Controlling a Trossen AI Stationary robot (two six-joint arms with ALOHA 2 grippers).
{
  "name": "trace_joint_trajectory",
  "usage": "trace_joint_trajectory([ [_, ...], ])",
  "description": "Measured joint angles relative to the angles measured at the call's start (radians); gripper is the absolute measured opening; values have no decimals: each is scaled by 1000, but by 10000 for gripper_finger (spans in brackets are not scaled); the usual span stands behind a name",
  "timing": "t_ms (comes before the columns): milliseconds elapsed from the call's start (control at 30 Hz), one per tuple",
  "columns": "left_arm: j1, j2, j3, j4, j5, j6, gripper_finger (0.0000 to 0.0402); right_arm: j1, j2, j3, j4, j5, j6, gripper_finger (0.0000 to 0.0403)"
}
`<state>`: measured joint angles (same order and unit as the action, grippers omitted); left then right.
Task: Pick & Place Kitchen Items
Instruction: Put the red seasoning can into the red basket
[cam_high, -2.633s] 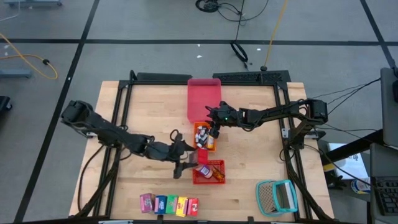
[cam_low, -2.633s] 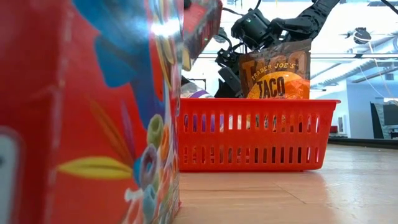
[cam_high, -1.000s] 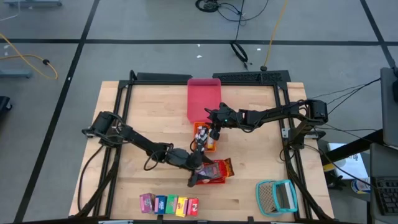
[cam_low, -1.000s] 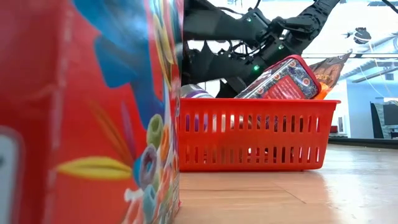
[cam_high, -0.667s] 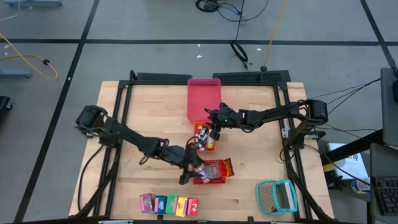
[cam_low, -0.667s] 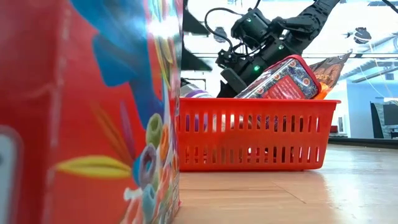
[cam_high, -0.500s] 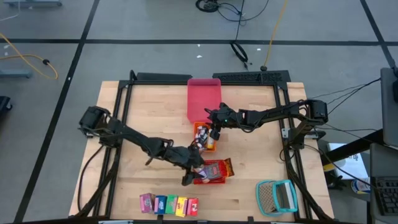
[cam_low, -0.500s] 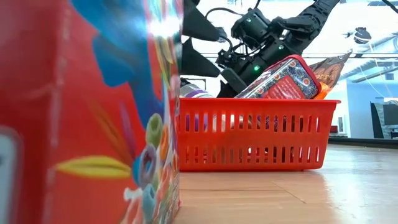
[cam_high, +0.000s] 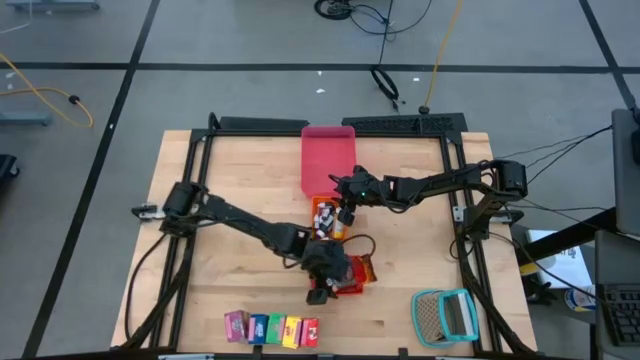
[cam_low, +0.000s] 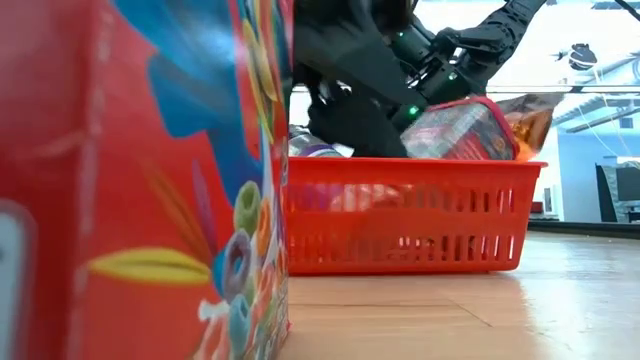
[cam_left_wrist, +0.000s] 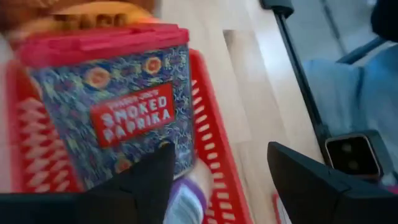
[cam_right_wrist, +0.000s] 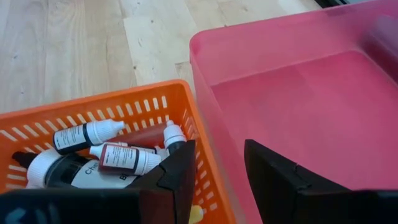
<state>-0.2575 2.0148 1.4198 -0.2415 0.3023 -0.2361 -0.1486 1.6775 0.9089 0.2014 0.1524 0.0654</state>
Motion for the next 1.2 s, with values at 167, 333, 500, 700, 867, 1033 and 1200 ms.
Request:
trace_joint_trajectory([
  [167, 41, 69, 37, -28, 110, -89, 248, 0, 0, 0, -10, 0, -2, 132],
  [333, 53, 88, 53, -39, 82, -62, 244, 0, 0, 0, -11, 0, 0, 132],
  [500, 35, 62, 93, -146, 14, -35, 244, 0, 0, 0, -12, 0, -2, 132],
  [700, 11, 62, 187, -346, -112, -7, 244, 0, 0, 0, -5, -1, 0, 132],
  [867, -4, 60, 255, -395, -139, 17, 244, 0, 0, 0, -5, -1, 0, 132],
  [1033, -9, 60, 308, -487, -156, 14, 244, 0, 0, 0, -4, -1, -2, 132],
  [1200, -27, 59, 385, -619, -211, -7, 244, 0, 0, 0, -4, -1, -2, 132],
])
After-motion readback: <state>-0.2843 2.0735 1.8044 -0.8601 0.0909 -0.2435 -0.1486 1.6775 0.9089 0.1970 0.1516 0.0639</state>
